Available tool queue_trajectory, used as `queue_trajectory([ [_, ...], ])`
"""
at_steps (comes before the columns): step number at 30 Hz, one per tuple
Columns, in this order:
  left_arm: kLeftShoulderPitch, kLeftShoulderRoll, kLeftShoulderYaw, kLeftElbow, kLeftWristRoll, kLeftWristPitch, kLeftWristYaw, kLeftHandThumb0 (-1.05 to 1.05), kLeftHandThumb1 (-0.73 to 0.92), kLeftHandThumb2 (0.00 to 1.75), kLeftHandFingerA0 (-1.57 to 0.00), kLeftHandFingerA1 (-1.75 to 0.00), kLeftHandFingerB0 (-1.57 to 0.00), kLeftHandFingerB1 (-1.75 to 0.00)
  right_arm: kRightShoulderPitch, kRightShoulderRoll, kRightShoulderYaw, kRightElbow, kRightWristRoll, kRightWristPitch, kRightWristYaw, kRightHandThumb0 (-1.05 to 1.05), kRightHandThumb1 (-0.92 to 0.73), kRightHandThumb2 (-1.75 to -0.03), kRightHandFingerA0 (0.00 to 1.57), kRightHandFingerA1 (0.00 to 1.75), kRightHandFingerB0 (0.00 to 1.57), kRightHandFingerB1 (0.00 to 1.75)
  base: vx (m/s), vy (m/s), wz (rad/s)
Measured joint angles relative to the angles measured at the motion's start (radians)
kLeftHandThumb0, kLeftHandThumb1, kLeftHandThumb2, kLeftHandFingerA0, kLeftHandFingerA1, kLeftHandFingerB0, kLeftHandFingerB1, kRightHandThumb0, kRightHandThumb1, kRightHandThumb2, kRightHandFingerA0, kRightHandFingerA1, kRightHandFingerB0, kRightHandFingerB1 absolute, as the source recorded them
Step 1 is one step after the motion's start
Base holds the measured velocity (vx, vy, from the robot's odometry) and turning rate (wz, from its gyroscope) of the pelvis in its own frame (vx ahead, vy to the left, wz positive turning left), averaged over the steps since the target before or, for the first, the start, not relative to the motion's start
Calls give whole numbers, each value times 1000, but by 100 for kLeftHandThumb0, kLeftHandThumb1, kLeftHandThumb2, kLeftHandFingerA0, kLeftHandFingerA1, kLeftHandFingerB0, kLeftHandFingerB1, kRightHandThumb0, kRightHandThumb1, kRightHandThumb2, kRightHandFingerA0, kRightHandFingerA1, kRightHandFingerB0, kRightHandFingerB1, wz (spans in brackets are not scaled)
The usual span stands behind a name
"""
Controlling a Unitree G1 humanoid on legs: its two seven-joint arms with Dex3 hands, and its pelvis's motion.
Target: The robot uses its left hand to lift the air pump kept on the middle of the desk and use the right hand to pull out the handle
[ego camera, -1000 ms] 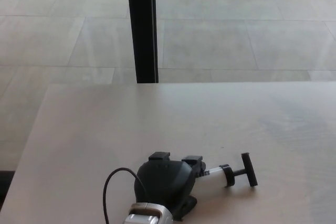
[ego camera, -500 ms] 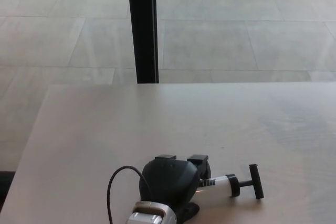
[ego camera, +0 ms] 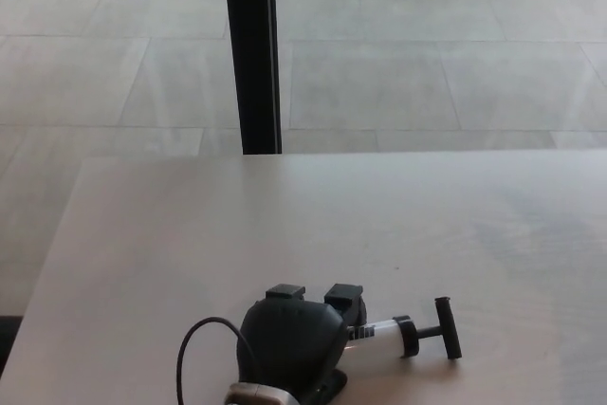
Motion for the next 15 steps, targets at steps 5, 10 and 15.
queue_trajectory([
  [5, 17, 38, 9, 6, -5, -57, 56, -8, 65, 98, -75, -175, -65, -140, 10, 8, 0, 27, 6, -34, 3, -63, -82, -66, 68, 104, 64, 44, 0, 0, 0],
  [10, 15, 56, 23, 38, -11, -135, 154, 0, 60, 105, -70, -175, -62, -151, 18, 11, 4, 42, 10, -63, 10, -59, -82, -65, 72, 104, 61, 43, 0, 0, 0],
  [15, 16, 67, 59, 49, -34, -211, 231, 5, 53, 103, -71, -175, -67, -156, 19, 23, 14, 42, 17, -66, 16, -61, -68, -107, 75, 95, 54, 60, 0, 0, 0],
])
